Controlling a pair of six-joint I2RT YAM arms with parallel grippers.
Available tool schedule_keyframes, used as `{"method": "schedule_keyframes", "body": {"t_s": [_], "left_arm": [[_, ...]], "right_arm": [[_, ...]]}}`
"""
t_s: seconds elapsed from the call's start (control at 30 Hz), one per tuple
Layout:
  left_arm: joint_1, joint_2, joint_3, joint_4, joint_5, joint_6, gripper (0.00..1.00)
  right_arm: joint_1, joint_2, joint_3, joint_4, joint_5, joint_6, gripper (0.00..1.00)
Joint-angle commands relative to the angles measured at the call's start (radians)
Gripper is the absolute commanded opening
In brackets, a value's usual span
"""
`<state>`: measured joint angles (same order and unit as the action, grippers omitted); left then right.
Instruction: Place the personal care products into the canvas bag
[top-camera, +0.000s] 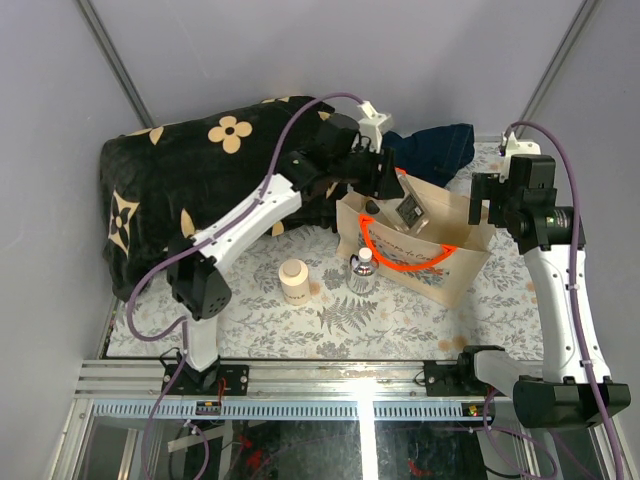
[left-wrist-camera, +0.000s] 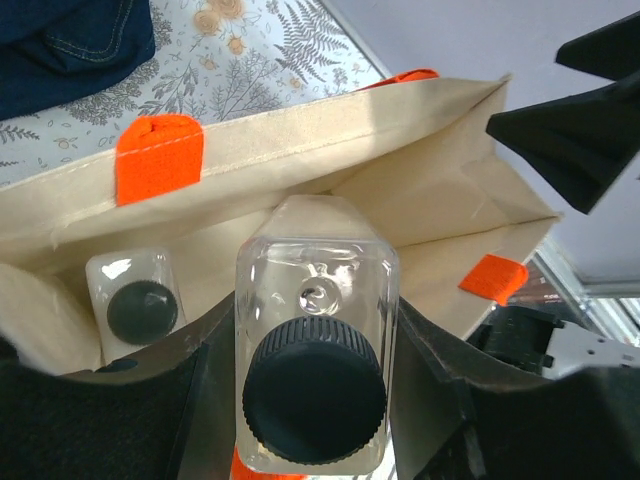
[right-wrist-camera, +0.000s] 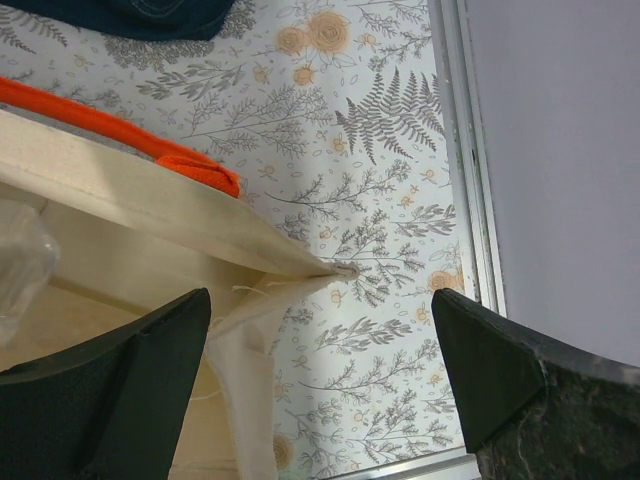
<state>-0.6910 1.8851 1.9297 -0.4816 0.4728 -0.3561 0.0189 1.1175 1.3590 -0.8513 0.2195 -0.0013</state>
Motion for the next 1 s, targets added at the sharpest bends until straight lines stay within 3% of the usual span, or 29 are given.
{"method": "schedule_keyframes", "body": {"t_s": [0.0, 0.27, 0.83, 0.97], "left_arm": [[-0.046, 0.014, 0.195, 0.054, -0.044, 0.068, 0.0], [-0.127, 0.087, 0.266, -0.101, -0.241, 0.192, 0.0], [-0.17, 0.161, 0.188, -0.131, -0.534, 0.236, 0.0], [-0.17, 0.195, 0.189, -0.148, -0.548, 0.235, 0.0]], "right_arm": [[0.006, -0.015, -0.011, 0.004, 0.036, -0.018, 1.0], [0.007, -0.003, -0.028, 0.016, 0.045, -0.029, 1.0], [0.007, 0.021, -0.034, 0.034, 0.029, -0.029, 1.0], [0.007, 0.022, -0.035, 0.037, 0.027, -0.028, 1.0]]}}
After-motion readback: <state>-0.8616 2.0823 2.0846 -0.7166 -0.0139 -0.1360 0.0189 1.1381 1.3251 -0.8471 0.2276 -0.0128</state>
